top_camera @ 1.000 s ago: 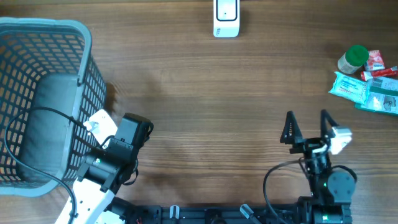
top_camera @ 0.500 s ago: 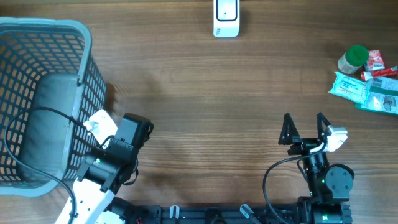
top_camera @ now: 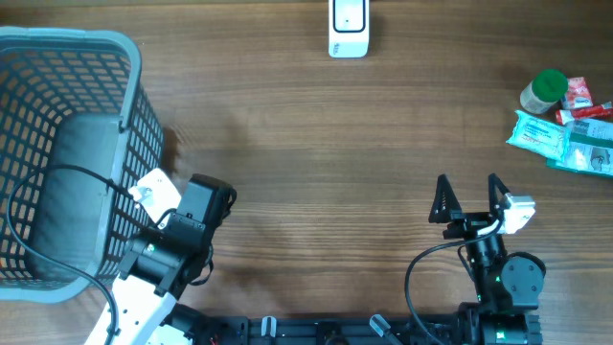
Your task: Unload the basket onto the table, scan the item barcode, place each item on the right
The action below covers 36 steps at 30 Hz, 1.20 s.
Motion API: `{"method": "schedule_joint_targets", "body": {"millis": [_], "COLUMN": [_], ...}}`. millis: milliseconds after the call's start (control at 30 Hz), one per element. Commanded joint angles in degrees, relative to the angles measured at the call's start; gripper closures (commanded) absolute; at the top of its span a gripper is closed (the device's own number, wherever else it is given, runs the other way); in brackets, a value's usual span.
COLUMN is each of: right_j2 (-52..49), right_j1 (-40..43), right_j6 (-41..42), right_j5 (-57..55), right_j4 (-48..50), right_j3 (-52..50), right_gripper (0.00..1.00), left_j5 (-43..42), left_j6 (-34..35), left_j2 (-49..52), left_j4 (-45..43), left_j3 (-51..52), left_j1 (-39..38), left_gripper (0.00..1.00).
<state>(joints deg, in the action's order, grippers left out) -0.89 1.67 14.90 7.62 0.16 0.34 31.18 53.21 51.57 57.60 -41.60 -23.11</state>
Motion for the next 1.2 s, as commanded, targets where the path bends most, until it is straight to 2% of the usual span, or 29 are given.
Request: {"method": "schedule_joint_targets", "body": {"millis": [0,167,267,333,400,467,533,667,700,900,1167], "right_j2": [0.6,0.6,0.6,0.6,0.6,0.5,0.5,0.5,0.5,0.5,0.5], "right_j1": [0.2,0.2,0.2,0.2,0.2,0.2,0.2,0.2,0.2,0.2,0.2], "right_j6": [0.3,0.3,0.3,0.3,0.3,0.3,0.3,0.3,0.3,0.2,0.3], "right_j5": [-0.5,-0.5,-0.5,-0.5,-0.5,-0.5,-0.5,-0.5,-0.5,-0.5,-0.5], "right_j4": [0.3,0.3,0.3,0.3,0.3,0.3,0.3,0.3,0.3,0.3,0.3], "right_j3": [0.0,0.0,0.0,0.0,0.0,0.0,0.0,0.0,0.0,0.0,0.0], "right_gripper": [0.00,0.00,0.00,0.00,0.01,0.00,0.00,0.00,0.00,0.00,0.00], "left_j5": [0.2,-6.8,-7.2,-9.5,-12.9,-17.6,-20.4,-29.7,-31.5,-32.5,-30.8], "left_j6": [-0.5,-0.3,-0.3,-3.4,-11.9,-20.0,-23.0,-33.2,-35.5,-37.6,-43.0], "left_j2": [-3.0,-12.7,-19.6,-25.2,-29.6,-34.8,-37.6,-43.5,-44.9,-51.2,-51.4], "left_j4": [0.1,0.3,-5.9,-12.8,-21.3,-34.9,-44.0,-66.1,-68.9,-70.5,-63.4], "left_j3": [0.2,0.2,1.6,4.2,7.6,13.9,18.4,29.9,32.3,40.8,41.3], "left_j1": [-0.5,3.2,7.0,8.5,9.4,10.6,11.0,11.0,11.0,12.9,14.2], "left_gripper": [0.00,0.00,0.00,0.00,0.00,0.00,0.00,0.00,0.00,0.00,0.00]}}
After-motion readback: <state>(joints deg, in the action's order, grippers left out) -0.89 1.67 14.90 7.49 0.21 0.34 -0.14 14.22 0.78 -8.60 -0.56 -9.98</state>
